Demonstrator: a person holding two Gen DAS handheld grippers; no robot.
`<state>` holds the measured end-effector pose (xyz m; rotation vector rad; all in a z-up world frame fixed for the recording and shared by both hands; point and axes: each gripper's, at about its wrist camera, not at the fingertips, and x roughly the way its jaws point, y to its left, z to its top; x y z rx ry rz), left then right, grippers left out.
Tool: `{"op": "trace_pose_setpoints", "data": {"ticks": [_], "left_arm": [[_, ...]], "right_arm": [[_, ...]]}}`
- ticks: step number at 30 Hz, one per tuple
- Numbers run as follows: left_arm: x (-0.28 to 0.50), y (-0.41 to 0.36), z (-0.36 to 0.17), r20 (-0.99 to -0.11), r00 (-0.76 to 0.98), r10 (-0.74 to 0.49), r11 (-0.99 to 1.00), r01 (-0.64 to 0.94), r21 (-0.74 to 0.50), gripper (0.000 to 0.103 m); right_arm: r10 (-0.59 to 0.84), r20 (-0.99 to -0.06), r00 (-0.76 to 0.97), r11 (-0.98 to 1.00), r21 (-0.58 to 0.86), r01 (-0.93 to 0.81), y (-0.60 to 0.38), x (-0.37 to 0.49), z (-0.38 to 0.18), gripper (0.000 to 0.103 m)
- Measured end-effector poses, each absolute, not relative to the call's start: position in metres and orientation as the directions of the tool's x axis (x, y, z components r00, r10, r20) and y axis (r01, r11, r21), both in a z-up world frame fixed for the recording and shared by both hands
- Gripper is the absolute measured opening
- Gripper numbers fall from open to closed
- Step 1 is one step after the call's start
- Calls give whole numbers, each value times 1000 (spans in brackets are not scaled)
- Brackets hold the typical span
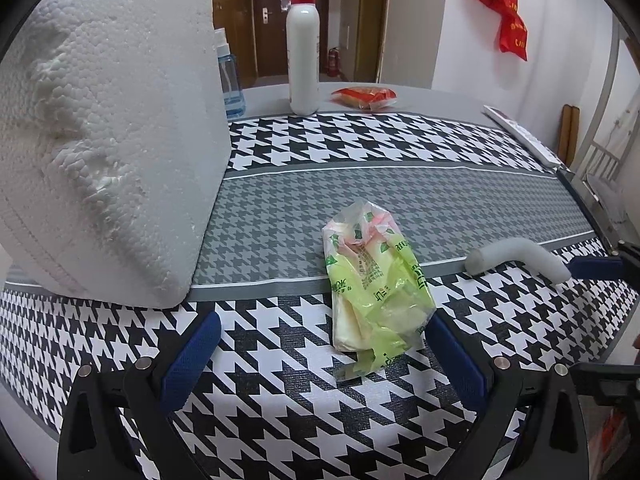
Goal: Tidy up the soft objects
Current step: 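Lower the left tool over the snack packet while the right tool approaches the white foam tube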
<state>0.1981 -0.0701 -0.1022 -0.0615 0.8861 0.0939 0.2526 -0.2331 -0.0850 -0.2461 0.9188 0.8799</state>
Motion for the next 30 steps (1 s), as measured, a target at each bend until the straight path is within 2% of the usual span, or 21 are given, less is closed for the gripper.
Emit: {"op": "trace_pose_setpoints", "data": {"ticks": [3,5,10,16,21,22,30], "left_arm": [[197,-72,-102,-776,628,55,994,-104,-14,102],[196,-73,-101,-775,630,56,995,-103,-13,102],[196,-73,-101,-774,630,57,994,-104,-11,102],[197,-70,-100,-774,631,60,993,-114,-16,102],[197,-69,-100,-773,632,58,993,-113,-18,102],[197,-69,-100,-773,631,58,993,-113,-18,102],[197,-68,-101,-775,630,48,994,-108,-26,102]], "right_arm": [[553,-759,345,650,133,-749,-237,250,-78,102],[526,-760,380,661,85,-745,-240,251,-76,98],[451,-797,401,624,-41,-781,-233,265,-85,70],[390,-837,385,579,-103,-809,-227,284,-93,65],[364,-855,369,524,-139,-840,-216,293,-97,53],[372,-857,358,511,-133,-849,-216,294,-96,48],[428,-871,243,455,-24,-890,-216,313,-98,46]]}}
